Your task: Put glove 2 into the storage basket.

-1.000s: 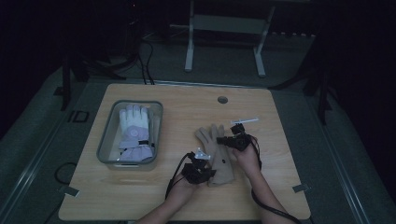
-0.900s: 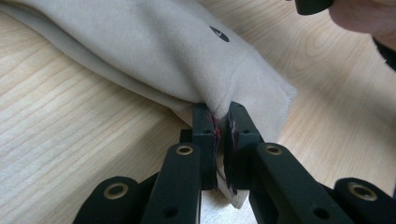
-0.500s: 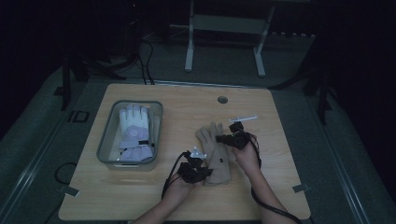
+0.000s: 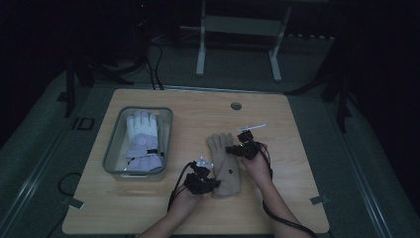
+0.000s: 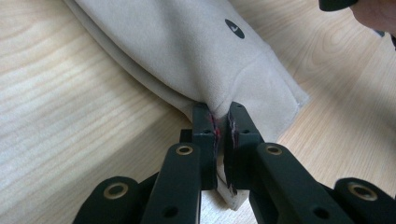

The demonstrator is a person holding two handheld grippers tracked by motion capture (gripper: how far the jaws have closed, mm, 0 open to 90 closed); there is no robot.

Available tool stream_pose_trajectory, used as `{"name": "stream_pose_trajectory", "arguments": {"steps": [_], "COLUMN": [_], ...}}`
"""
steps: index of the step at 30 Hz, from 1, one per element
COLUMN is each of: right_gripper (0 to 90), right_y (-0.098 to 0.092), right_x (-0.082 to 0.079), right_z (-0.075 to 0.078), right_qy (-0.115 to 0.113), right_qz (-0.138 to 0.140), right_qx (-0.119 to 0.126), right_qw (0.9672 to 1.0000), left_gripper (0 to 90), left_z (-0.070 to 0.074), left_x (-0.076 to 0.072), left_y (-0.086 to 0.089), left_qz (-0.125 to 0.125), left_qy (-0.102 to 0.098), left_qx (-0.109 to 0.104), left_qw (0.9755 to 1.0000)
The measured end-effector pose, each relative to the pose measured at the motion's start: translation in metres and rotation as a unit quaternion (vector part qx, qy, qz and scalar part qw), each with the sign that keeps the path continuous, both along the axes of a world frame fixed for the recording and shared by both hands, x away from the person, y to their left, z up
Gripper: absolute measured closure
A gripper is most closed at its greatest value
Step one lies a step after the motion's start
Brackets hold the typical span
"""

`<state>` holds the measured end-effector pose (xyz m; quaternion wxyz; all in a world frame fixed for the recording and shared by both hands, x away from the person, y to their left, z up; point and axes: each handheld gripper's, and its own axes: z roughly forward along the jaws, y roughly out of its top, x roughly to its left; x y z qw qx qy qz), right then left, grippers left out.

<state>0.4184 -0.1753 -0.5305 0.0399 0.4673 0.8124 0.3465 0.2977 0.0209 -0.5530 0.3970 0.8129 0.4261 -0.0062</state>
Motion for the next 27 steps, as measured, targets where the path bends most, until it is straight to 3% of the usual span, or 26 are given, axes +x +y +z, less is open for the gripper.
{"name": "stream_pose_trajectory", "arguments": {"steps": [1,2,4,9,12,13,15,21,27], "right_gripper": [75.7,59.2,58.1,49.3,51.4,63.9,71.8,76.6,76.7], "right_y": [0.000,0.001,0.003,0.005,0.006,0.007,0.005,0.008,0.010], "right_x": [0.000,0.003,0.005,0.008,0.008,0.008,0.008,0.002,0.000], "right_z": [0.000,-0.002,-0.003,-0.010,-0.012,-0.013,-0.012,-0.011,-0.002], "right_qy": [0.000,0.007,0.012,0.038,0.044,0.050,0.053,0.035,0.021], "right_qz": [0.000,-0.002,-0.002,0.008,0.021,0.032,0.031,0.021,0.013], "right_qx": [0.000,0.007,-0.006,0.005,0.008,0.013,0.017,0.019,0.031], "right_qw": [1.0000,1.0000,0.9999,0.9992,0.9988,0.9982,0.9980,0.9990,0.9992], "left_gripper": [85.1,85.1,85.1,85.1,85.1,85.1,85.1,85.1,85.1], "left_z": [0.000,-0.001,-0.002,-0.004,-0.005,-0.005,-0.006,-0.005,0.007], "left_x": [0.000,0.001,0.001,0.003,0.003,0.003,0.003,0.001,0.001], "left_y": [0.000,0.000,0.000,0.001,0.002,0.002,0.002,0.004,0.012], "left_qz": [0.000,-0.004,-0.003,-0.005,-0.002,-0.002,-0.003,-0.002,0.003], "left_qy": [0.000,0.002,0.003,0.006,0.007,0.009,0.008,0.012,0.003], "left_qx": [0.000,0.003,0.004,0.007,0.004,0.003,0.003,-0.006,-0.014], "left_qw": [1.0000,1.0000,1.0000,0.9999,1.0000,1.0000,1.0000,0.9999,0.9999]}}
